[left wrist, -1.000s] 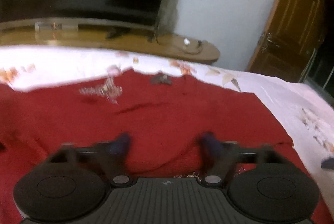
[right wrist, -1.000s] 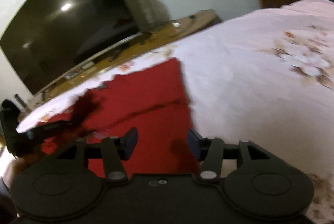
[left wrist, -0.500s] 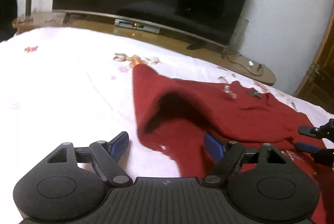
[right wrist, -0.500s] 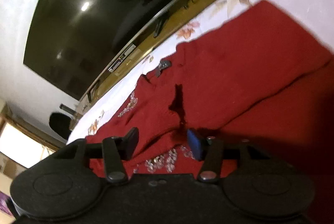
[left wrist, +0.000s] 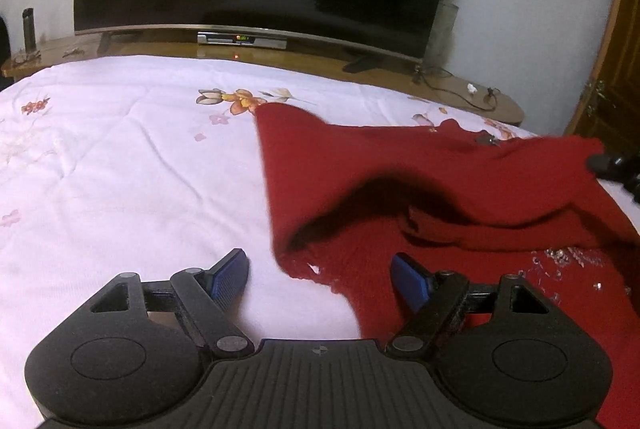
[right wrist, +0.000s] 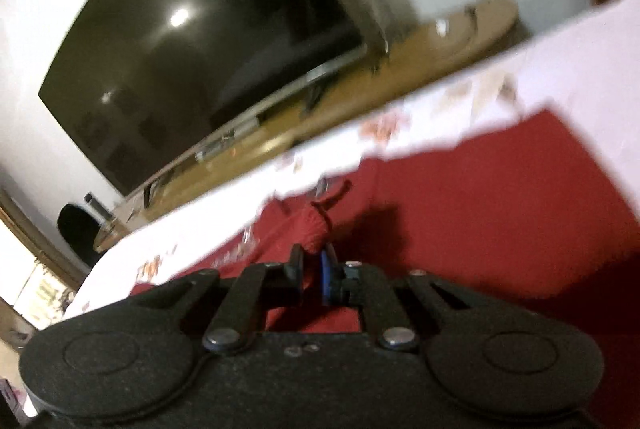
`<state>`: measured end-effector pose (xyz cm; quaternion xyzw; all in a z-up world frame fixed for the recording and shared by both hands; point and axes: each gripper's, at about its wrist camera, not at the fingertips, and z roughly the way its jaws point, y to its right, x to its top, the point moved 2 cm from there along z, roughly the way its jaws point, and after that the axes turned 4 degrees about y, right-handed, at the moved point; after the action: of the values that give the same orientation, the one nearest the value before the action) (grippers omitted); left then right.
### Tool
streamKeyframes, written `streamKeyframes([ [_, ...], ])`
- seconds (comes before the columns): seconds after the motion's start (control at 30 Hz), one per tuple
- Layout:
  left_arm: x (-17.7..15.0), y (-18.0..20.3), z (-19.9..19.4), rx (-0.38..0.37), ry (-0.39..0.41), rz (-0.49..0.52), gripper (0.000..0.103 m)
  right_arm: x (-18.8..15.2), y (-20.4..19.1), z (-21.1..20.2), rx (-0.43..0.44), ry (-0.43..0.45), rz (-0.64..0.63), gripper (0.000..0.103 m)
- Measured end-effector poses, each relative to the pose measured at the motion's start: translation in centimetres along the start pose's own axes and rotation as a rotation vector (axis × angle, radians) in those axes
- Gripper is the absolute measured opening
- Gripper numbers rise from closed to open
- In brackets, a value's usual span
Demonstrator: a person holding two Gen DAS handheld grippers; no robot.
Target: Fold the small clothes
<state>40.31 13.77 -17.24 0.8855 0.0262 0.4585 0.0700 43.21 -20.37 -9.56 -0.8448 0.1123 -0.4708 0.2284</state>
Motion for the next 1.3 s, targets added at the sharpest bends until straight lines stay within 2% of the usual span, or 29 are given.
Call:
streamKeyframes([
  [0.13,0.0,0.4,-0.1,0.011,-0.006,0.036,0.079,2.0,2.1,-2.4,-0.053,0.064,-0.011,0.009],
  [0.23,0.1,0.4,-0.2,0.007,-0.007,0.044,0.079,2.6,4.0,-3.4,-0.089,0.068,-0.009,0.009],
  [0.27,0.1,0.3,-0.2,0.006,-0.005,0.042,0.075,2.7,4.5,-3.5,-0.094,0.064,-0.011,0.009],
  [0.33,0.3,0.2,-0.3,0.021,0.001,0.046,0.054,2.8,5.1,-3.6,-0.107,0.056,-0.027,0.009],
  [0.4,0.5,-0.3,-0.4,0.012,0.003,0.014,0.045,2.7,5.3,-3.2,-0.112,0.046,-0.044,0.009],
  [0.47,0.6,-0.6,-0.4,0.006,0.004,0.008,0.042,2.5,5.0,-2.8,-0.114,0.042,-0.065,0.009],
  [0.73,0.3,-0.5,-0.3,0.008,0.011,0.023,0.04,2.5,5.2,-2.8,-0.127,0.059,-0.07,0.009],
  [1.0,0.5,-0.6,-0.1,0.006,0.002,0.023,0.04,0.8,7.7,-1.8,-0.208,-0.013,-0.086,0.009],
  [1.1,0.5,-0.4,0.0,0.009,0.001,0.031,0.04,0.7,8.1,-2.6,-0.203,0.009,-0.091,0.009],
  [1.2,0.5,-0.3,0.0,0.013,-0.002,0.039,0.04,0.2,8.8,-1.5,-0.219,-0.042,-0.107,0.009],
  [1.3,0.6,-0.1,-0.1,0.01,-0.018,0.068,0.042,0.1,9.1,-1.3,-0.21,-0.046,-0.099,0.01],
])
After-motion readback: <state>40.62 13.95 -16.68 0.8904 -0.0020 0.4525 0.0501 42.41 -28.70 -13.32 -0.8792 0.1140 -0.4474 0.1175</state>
